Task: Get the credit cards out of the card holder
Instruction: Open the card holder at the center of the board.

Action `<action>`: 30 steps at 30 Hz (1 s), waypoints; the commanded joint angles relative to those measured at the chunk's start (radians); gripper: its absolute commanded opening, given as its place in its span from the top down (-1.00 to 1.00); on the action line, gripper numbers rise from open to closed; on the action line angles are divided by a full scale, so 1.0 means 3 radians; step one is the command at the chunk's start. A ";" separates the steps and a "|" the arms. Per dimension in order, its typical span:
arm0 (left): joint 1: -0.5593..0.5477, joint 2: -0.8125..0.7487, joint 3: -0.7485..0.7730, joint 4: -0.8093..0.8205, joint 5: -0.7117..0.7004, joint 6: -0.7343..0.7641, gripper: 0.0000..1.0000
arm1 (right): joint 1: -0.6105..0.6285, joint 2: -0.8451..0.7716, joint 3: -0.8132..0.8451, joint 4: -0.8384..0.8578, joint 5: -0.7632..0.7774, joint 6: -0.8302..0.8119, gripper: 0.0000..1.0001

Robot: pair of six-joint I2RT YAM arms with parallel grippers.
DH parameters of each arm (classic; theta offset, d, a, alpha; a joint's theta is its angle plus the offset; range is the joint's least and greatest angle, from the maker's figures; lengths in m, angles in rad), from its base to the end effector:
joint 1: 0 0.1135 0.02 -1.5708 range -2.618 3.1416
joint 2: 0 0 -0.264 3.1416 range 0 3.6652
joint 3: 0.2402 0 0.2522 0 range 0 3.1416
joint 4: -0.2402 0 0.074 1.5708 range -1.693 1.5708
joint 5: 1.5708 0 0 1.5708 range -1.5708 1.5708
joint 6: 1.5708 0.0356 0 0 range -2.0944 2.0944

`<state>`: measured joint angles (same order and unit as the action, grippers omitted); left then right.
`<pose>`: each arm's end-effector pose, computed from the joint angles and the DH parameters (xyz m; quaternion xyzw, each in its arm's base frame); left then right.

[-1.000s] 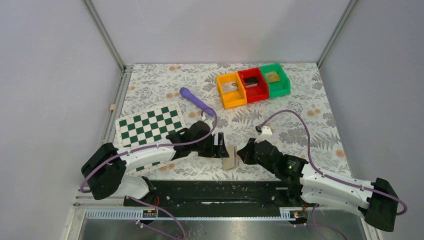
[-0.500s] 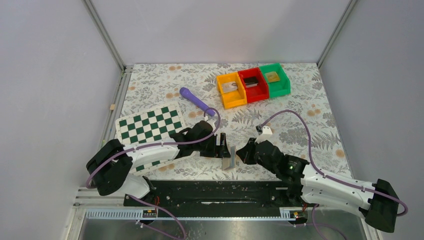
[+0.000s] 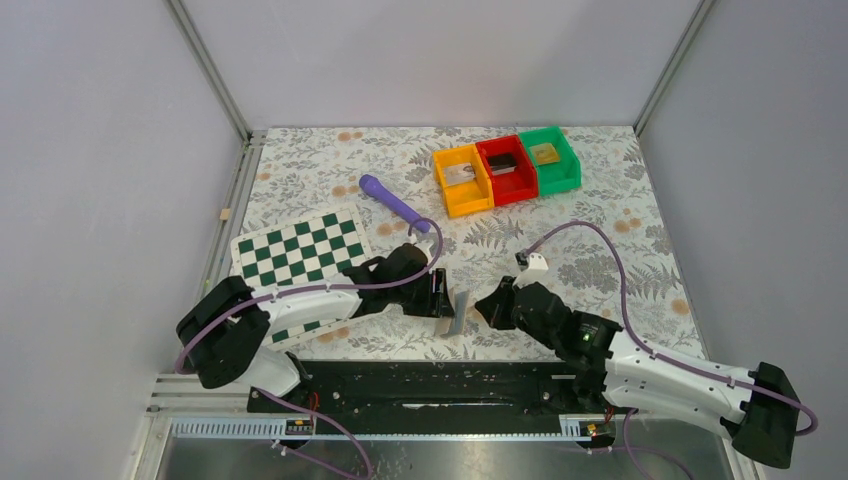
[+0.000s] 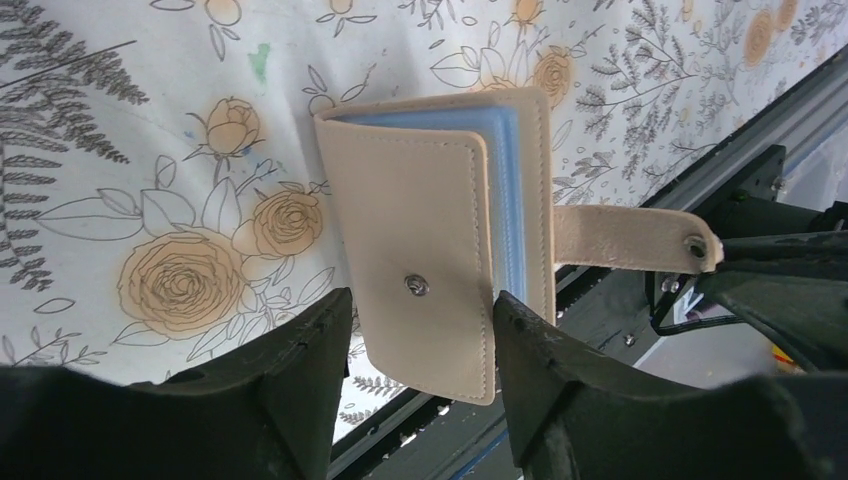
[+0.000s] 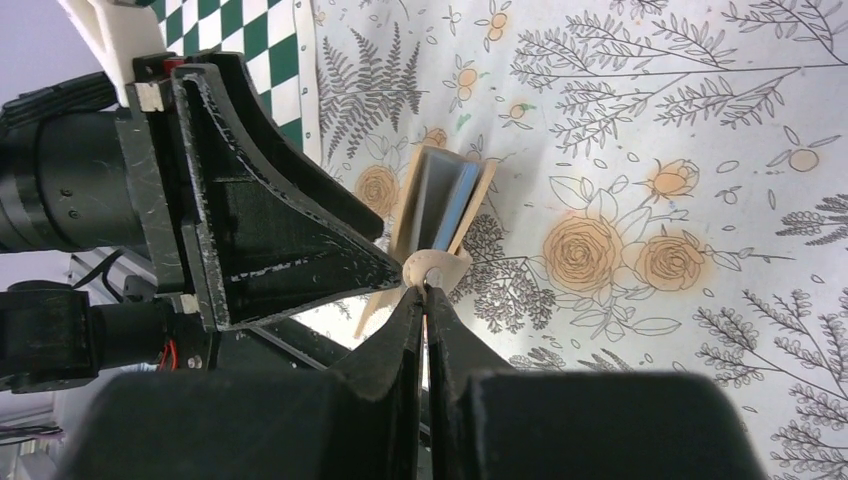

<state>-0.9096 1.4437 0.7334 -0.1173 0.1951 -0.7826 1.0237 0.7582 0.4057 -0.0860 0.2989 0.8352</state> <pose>0.1696 -0.2292 0.1809 0.0941 0.9232 -0.3307 0.1716 0.1009 0.1455 0.2209 0.0010 0.8384 0.3498 0.4180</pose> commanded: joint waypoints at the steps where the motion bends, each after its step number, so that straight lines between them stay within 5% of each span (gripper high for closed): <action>1: -0.0012 -0.0140 0.0017 -0.0167 -0.0362 0.0047 -0.07 | -0.0018 -0.0079 -0.0056 -0.0122 0.0245 -0.0007 1.00; 9: -0.0009 -0.0508 -0.0154 -0.0427 -0.0765 0.0072 -0.02 | -0.0022 -0.0090 -0.0264 -0.0219 0.0395 -0.0002 1.00; 18: -0.0006 -0.0445 -0.0183 -0.0553 -0.0882 0.0063 0.15 | -0.0062 0.0035 -0.0204 -0.0308 0.0504 -0.0025 0.75; 20: -0.0008 -0.0427 -0.0160 -0.0604 -0.0925 0.0062 0.18 | -0.0063 0.0054 -0.0166 -0.0350 0.0524 -0.0026 0.65; 23: -0.0007 -0.0404 -0.0145 -0.0569 -0.0827 0.0060 0.22 | -0.0063 0.0050 -0.0026 -0.0599 0.0535 0.0068 0.24; 30: -0.0007 -0.0353 -0.0235 -0.0395 -0.0675 -0.0035 0.42 | -0.0063 0.0022 0.0407 -0.0559 -0.0118 0.0080 0.19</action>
<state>-0.9115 1.3331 0.6758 -0.2924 -0.0288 -0.7830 1.0088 0.7723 0.4496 -0.2874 0.3603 0.8402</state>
